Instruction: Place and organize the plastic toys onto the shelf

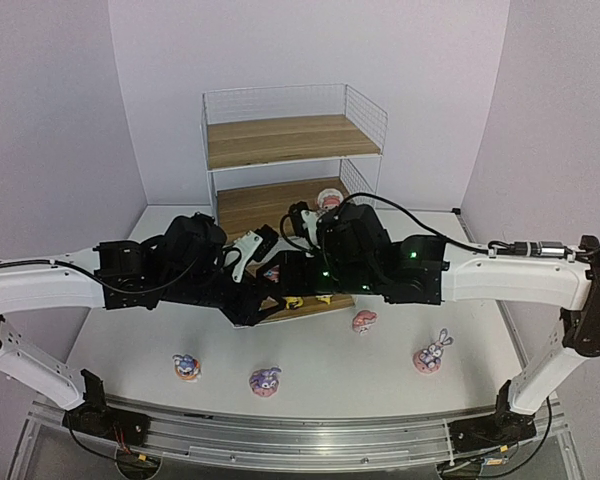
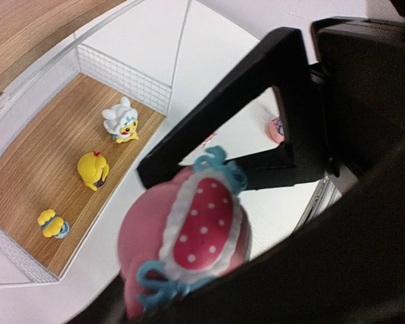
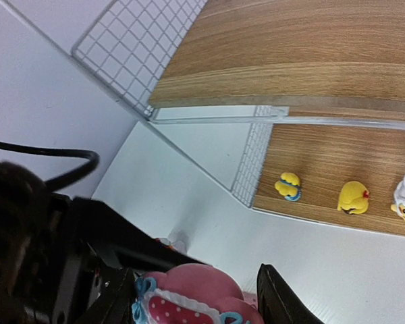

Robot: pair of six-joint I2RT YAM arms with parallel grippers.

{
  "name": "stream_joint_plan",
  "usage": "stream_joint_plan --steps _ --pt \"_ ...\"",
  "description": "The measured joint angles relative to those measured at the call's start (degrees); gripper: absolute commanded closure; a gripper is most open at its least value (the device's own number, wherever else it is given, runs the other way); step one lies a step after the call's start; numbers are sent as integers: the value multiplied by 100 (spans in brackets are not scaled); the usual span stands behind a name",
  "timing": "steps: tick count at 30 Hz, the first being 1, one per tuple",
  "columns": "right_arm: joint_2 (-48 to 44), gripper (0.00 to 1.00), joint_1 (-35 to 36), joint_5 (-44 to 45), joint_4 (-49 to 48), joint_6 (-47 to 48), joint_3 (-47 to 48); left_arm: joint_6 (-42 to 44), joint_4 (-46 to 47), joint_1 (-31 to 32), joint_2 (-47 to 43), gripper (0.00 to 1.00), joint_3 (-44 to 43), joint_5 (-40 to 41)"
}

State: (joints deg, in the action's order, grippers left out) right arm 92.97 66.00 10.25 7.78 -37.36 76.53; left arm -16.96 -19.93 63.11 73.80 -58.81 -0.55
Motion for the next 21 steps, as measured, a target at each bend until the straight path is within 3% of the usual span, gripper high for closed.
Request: stream_joint_plan --steps 1,3,11,21 --pt "-2 100 4 99 78 25 -2 -28 -14 -5 -4 4 0 81" --pt "-7 100 -4 291 192 94 -2 -92 -18 -14 -26 1 2 214" --pt "-177 100 30 800 146 926 -4 -423 289 -17 -1021 0 493 424" --pt "-212 100 -79 937 -952 2162 -4 -1177 257 -17 -2934 1 1494 756"
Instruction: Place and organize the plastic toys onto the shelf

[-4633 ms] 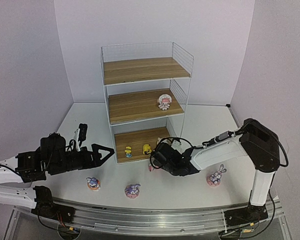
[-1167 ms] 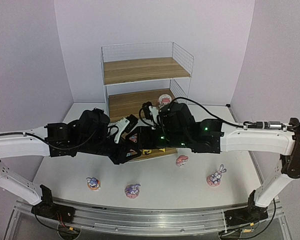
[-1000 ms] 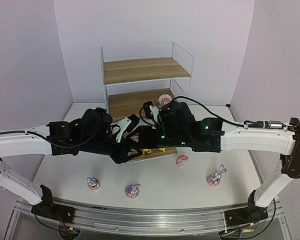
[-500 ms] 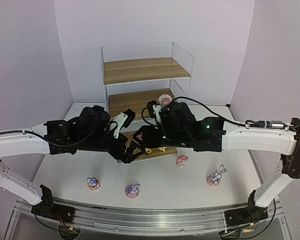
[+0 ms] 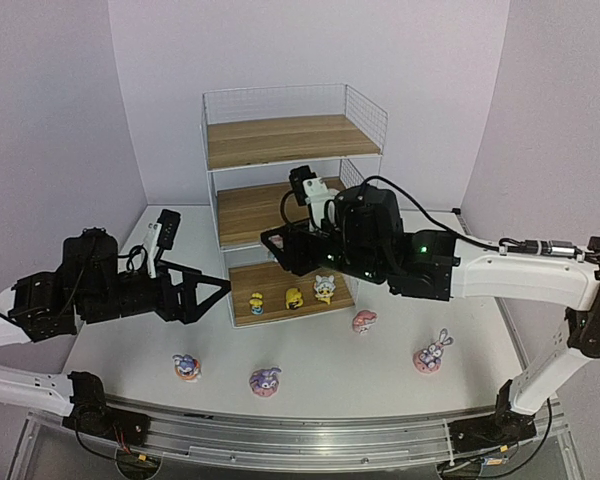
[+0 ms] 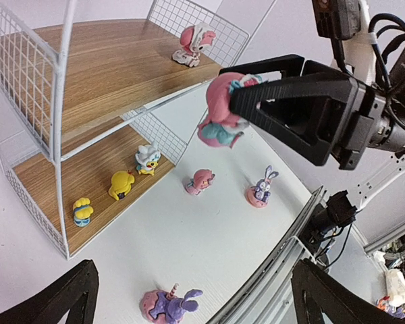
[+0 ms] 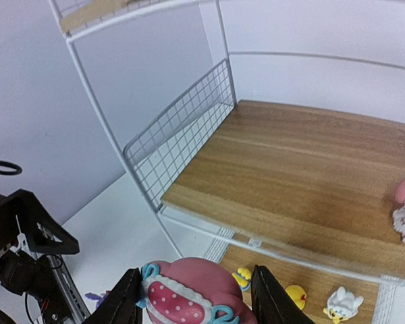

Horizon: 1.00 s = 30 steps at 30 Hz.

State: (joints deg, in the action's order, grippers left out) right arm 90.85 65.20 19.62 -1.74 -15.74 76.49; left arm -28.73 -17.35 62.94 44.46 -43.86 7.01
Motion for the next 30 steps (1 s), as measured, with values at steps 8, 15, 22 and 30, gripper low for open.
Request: stream_joint_plan --steps 8,15,22,30 --pt "52 100 -619 -188 -781 231 1 -467 -195 0 -379 0 161 326" --pt "400 100 -809 -247 -1273 457 -4 -684 -351 -13 -250 0 165 523" --pt "437 100 -830 -294 -2017 707 -342 -715 -330 -15 -59 0 183 521" --pt "642 100 -830 -313 -2699 915 -560 -713 -257 -15 -74 0 244 521"
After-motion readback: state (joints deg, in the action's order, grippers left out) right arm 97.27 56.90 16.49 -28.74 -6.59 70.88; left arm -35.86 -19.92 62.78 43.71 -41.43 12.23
